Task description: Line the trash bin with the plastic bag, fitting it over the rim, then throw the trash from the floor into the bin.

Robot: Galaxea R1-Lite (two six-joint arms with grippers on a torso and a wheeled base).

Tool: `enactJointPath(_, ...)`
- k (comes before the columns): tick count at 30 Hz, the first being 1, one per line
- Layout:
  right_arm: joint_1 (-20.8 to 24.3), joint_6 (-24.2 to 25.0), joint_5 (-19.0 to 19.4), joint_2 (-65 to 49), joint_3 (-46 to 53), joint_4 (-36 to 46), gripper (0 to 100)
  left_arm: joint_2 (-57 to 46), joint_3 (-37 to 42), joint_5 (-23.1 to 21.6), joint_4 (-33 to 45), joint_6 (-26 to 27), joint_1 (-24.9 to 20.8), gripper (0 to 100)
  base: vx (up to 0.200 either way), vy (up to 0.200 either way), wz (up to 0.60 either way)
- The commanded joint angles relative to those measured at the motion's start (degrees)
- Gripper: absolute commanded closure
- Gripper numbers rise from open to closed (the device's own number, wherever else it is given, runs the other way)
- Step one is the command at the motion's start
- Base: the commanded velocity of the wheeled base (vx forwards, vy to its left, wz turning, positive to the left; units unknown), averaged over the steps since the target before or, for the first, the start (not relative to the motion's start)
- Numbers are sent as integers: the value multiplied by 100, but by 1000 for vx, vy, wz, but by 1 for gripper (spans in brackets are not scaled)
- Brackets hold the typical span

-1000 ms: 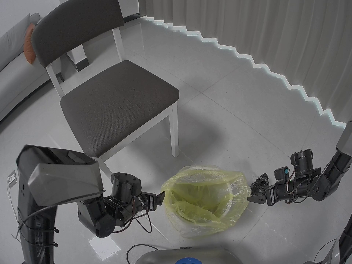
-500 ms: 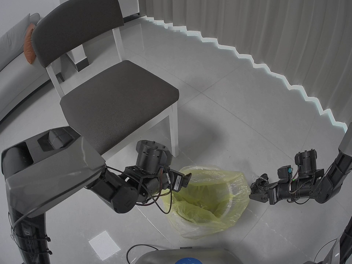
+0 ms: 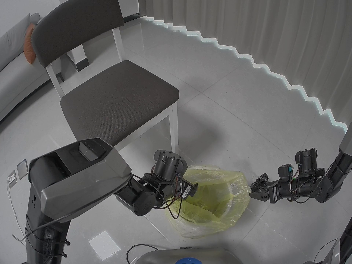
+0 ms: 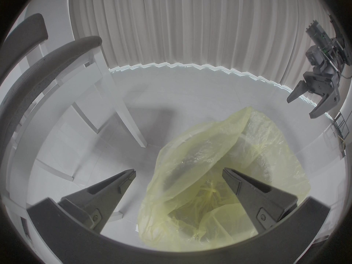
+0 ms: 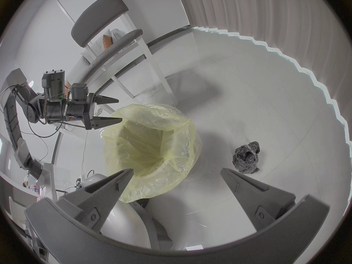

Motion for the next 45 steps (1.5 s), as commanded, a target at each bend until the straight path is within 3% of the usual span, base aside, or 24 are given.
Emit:
enactJointPath(1,-4,-4,1,16,-37,7,0,135,-24,1,1,1,-16,0,0,0,0)
enactJointPath(11,-22,-13,1,42,-54,7,0,407,-279,1,45,-8,-68,0,0,0,0)
enactJointPath(12,-22,-13,1,42,-54,7,0,442,-296,-8,54,-8,-68,100,0,0,0)
enactJointPath(45,-48,-22,1,192,-107,-37,0,275,-1008,36,230,-104,257,100,0,0,0)
